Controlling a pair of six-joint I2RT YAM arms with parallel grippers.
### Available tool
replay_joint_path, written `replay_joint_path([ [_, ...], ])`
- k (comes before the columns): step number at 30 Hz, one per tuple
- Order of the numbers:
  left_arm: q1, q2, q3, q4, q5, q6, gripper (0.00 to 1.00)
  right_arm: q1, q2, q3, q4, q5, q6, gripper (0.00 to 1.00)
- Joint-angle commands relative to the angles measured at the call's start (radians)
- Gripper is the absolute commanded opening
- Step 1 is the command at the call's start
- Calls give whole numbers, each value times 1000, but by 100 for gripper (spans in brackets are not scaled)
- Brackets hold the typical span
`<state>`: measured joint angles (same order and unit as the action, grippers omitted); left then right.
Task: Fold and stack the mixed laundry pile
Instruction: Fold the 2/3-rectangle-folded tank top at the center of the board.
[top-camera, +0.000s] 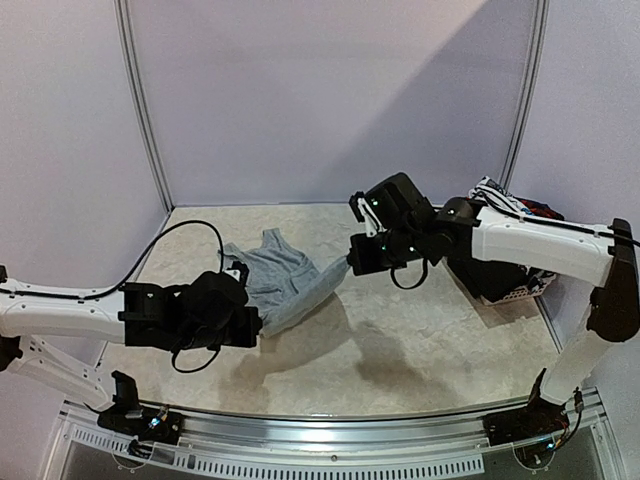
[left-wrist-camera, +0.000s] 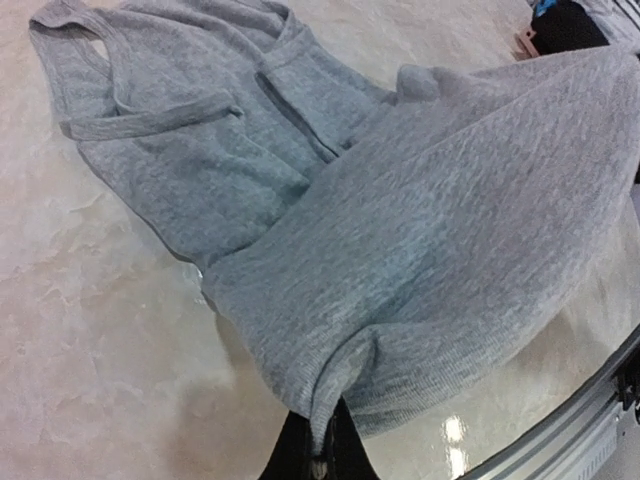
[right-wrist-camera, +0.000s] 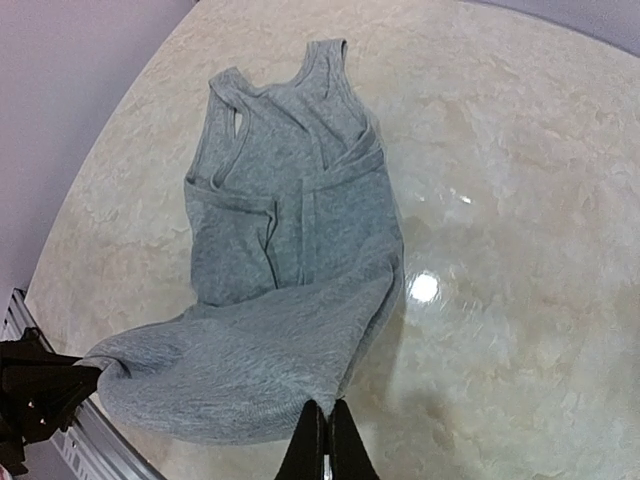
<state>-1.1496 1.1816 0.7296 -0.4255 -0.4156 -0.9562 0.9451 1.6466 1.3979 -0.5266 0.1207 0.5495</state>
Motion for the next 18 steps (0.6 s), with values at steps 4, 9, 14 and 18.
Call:
replay_joint_path([
  [4, 164, -20, 53, -23, 4, 93, 0, -67, 187, 276, -146, 45, -98, 0],
  [9, 257, 4, 105, -18, 45, 142, 0, -100, 313, 463, -203, 38, -135, 0],
  [14, 351, 32, 141, -14, 81, 177, 0, -138, 434, 644, -235, 16, -168, 0],
  [18, 433, 60, 162, -2, 122, 202, 0, -160, 521, 773, -242, -13, -200, 0],
])
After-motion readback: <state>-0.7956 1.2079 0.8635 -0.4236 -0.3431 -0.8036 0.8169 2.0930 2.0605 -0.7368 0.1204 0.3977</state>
